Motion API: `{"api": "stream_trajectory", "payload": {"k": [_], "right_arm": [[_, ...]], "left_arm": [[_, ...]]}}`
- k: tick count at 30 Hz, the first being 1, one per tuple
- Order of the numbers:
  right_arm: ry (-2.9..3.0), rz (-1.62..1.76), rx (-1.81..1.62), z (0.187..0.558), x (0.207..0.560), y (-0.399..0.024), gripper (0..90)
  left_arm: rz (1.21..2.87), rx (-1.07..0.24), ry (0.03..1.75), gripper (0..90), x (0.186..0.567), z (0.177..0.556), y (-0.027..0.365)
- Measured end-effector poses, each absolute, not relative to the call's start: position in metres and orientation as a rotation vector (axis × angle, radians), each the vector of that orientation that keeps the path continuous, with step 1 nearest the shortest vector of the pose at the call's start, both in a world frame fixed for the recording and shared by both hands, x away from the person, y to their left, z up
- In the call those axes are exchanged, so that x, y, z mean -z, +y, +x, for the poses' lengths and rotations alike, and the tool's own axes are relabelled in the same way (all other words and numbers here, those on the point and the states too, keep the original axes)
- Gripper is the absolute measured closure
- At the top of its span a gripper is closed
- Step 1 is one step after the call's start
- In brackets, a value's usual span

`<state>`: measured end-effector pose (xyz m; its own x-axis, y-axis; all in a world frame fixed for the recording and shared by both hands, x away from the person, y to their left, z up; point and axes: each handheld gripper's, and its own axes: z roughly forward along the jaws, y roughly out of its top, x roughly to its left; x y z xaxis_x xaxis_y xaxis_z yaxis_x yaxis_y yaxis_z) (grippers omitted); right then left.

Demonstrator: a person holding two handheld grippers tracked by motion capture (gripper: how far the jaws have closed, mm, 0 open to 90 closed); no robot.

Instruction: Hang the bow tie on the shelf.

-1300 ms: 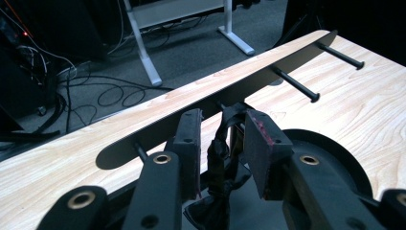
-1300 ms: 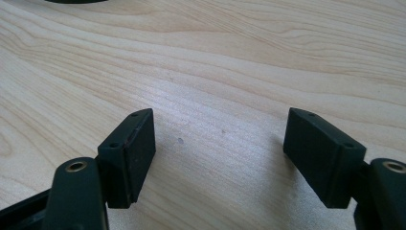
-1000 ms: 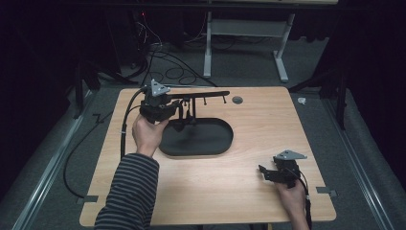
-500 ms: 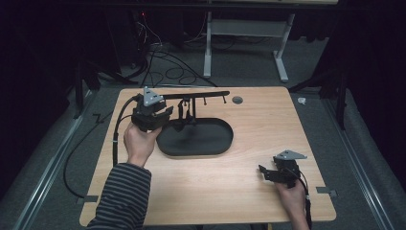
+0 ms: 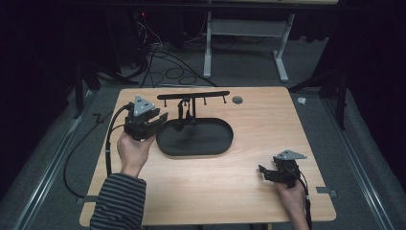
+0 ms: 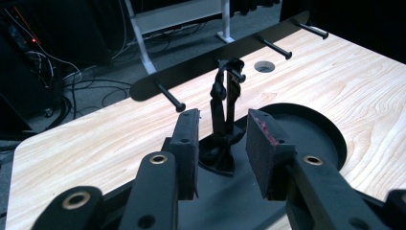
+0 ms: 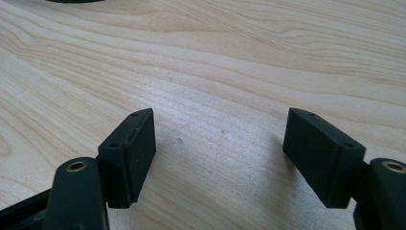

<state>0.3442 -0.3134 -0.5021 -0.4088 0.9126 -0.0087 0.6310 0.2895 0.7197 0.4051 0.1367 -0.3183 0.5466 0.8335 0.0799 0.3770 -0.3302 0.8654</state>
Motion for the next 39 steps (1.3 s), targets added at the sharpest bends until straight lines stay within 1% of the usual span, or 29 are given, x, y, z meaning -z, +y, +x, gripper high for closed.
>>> {"api": "stream_trajectory", "payload": {"k": [39], "right_arm": [[2.143,1.386,-0.903,0.344,0.502,-0.313,28.1]], "left_arm": [[1.868,-0.656,1.075,65.2,0.345,0.374,0.177]]}}
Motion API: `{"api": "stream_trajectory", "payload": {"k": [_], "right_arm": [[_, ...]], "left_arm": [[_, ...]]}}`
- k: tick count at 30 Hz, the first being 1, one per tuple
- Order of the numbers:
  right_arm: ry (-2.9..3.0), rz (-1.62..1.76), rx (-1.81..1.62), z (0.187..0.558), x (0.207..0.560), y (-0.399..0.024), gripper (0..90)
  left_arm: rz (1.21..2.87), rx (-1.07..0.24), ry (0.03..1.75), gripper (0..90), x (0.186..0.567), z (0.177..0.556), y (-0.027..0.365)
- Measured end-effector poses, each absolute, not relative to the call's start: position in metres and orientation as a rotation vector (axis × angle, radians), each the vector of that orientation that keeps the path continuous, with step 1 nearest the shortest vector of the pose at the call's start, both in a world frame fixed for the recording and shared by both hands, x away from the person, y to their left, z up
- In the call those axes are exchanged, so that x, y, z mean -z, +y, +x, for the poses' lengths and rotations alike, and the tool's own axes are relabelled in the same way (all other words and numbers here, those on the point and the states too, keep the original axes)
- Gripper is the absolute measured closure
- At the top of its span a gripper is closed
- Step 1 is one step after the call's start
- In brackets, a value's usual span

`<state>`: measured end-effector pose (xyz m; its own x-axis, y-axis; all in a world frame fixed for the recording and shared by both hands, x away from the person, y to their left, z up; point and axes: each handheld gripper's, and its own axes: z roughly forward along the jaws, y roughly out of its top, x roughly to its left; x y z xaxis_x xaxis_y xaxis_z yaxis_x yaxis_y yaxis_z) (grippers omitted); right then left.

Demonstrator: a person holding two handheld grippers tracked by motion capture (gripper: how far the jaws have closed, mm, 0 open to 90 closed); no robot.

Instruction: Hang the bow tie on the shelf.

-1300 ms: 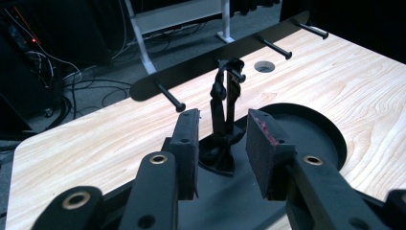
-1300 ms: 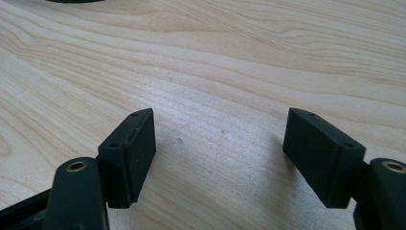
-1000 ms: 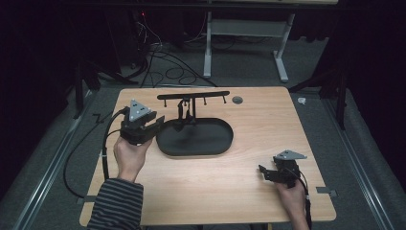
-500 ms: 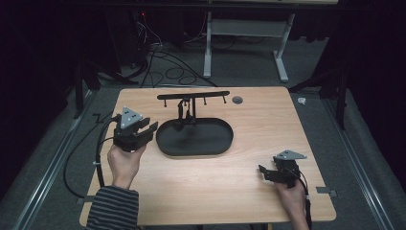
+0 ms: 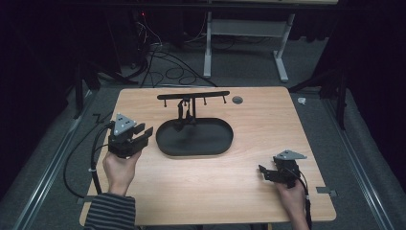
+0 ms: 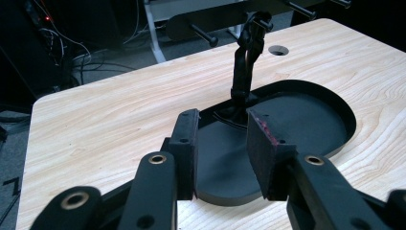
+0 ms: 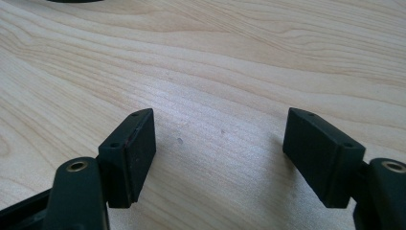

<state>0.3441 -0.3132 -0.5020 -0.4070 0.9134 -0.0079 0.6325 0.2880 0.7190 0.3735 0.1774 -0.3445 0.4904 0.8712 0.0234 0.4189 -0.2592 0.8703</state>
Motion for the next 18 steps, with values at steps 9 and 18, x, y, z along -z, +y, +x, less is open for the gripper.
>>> {"api": "stream_trajectory", "payload": {"k": [9,18], "right_arm": [[2.143,1.386,-0.903,0.344,0.502,-0.313,28.1],[2.143,1.385,-0.902,0.344,0.502,-0.313,28.1]], "left_arm": [[1.860,-0.654,1.089,64.8,0.349,0.368,0.181],[1.853,-0.641,1.101,64.7,0.356,0.364,0.184]]}}
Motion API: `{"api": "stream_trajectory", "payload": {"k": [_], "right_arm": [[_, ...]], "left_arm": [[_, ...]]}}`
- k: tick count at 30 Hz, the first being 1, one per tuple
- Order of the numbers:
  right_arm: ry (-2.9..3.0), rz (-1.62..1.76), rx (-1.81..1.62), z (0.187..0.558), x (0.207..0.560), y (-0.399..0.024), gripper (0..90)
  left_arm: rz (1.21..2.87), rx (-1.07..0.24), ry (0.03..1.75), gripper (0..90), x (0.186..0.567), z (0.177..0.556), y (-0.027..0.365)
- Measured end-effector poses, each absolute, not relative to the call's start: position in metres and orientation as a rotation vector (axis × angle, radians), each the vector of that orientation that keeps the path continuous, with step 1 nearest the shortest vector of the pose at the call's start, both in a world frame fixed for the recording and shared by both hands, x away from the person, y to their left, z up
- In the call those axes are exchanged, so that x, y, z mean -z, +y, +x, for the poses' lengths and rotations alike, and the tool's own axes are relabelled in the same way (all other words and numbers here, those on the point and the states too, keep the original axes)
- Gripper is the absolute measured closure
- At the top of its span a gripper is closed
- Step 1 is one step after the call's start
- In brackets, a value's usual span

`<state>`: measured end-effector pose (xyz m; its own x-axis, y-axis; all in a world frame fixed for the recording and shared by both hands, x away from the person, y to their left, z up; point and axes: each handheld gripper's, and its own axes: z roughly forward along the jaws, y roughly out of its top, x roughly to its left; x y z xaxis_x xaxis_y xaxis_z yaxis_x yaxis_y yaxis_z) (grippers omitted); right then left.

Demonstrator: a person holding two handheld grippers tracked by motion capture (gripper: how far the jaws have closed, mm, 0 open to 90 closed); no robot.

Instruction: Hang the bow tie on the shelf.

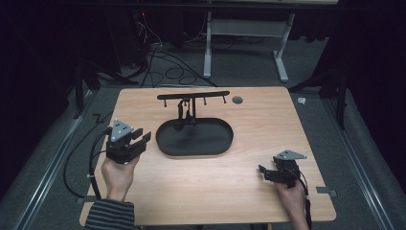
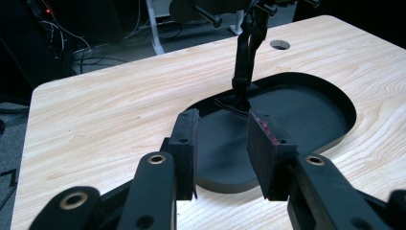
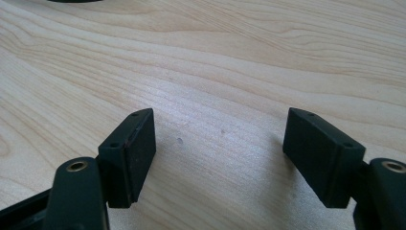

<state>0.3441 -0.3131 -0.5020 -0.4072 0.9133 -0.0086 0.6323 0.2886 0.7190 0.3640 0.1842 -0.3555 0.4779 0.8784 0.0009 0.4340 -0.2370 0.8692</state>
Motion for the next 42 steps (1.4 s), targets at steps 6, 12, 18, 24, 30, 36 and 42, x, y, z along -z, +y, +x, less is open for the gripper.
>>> {"api": "stream_trajectory", "payload": {"k": [6,12,18,24,30,36,42], "right_arm": [[2.143,1.385,-0.901,0.344,0.502,-0.313,28.1],[2.143,1.383,-0.902,0.344,0.502,-0.313,28.1],[2.143,1.385,-0.901,0.344,0.502,-0.313,28.1],[2.143,1.385,-0.901,0.344,0.502,-0.313,28.1],[2.143,1.385,-0.901,0.344,0.502,-0.313,28.1],[2.143,1.384,-0.901,0.344,0.502,-0.313,28.1],[2.145,1.384,-0.900,0.344,0.502,-0.313,28.1]], "left_arm": [[1.841,-0.639,1.103,64.7,0.357,0.359,0.187],[1.842,-0.626,1.120,64.7,0.363,0.356,0.189],[1.845,-0.617,1.123,64.7,0.367,0.353,0.189],[1.838,-0.601,1.128,64.6,0.371,0.348,0.190],[1.840,-0.590,1.135,64.3,0.375,0.345,0.191],[1.825,-0.581,1.138,63.8,0.379,0.341,0.193],[1.814,-0.562,1.144,63.3,0.383,0.339,0.194]]}}
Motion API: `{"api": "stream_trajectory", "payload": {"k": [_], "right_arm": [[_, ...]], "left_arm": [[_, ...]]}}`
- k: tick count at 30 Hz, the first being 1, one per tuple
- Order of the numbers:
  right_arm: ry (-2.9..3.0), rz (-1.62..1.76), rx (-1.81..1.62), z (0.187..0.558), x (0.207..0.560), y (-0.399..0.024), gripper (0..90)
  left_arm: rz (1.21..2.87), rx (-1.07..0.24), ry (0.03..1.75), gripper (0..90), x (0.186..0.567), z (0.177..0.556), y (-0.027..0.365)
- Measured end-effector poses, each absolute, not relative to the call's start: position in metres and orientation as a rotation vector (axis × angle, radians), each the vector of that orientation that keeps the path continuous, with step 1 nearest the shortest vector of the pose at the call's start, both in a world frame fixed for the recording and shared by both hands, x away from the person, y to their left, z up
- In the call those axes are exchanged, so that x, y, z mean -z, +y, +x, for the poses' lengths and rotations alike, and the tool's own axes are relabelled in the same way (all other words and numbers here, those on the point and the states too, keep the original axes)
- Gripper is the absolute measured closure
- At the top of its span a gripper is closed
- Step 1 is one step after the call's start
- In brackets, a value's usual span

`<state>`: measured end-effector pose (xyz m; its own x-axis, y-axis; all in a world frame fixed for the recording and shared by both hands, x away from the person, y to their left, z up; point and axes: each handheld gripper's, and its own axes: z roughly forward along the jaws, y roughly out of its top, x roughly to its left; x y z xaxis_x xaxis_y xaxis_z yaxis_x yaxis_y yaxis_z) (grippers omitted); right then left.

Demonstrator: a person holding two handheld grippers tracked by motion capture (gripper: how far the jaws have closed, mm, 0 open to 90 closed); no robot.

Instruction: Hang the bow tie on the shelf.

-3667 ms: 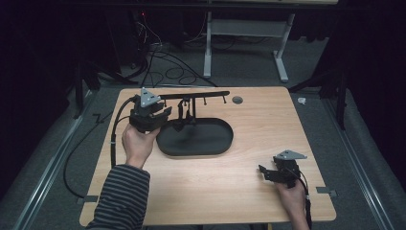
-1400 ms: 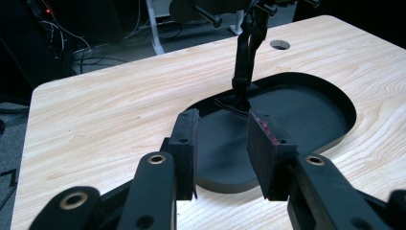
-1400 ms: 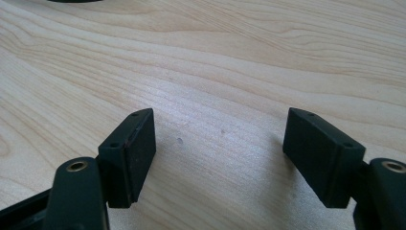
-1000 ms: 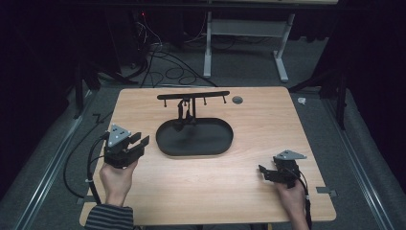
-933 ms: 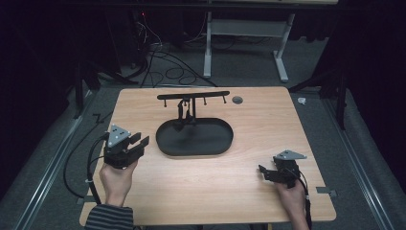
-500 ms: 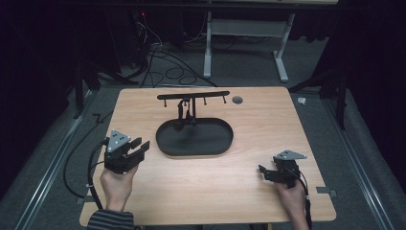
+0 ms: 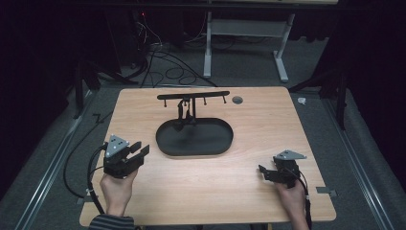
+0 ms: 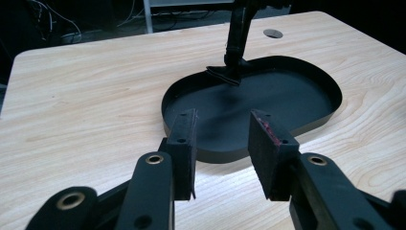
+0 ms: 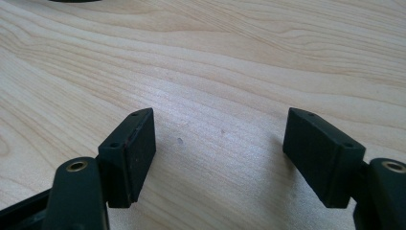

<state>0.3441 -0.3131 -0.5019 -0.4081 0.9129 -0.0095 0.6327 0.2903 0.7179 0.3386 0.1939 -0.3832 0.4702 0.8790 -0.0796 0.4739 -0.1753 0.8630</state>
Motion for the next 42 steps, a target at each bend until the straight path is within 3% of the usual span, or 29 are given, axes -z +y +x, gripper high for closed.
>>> {"api": "stream_trajectory", "payload": {"k": [42], "right_arm": [[2.145,1.382,-0.901,0.344,0.502,-0.313,28.1]], "left_arm": [[1.806,-0.478,1.192,57.6,0.418,0.328,0.191]]}}
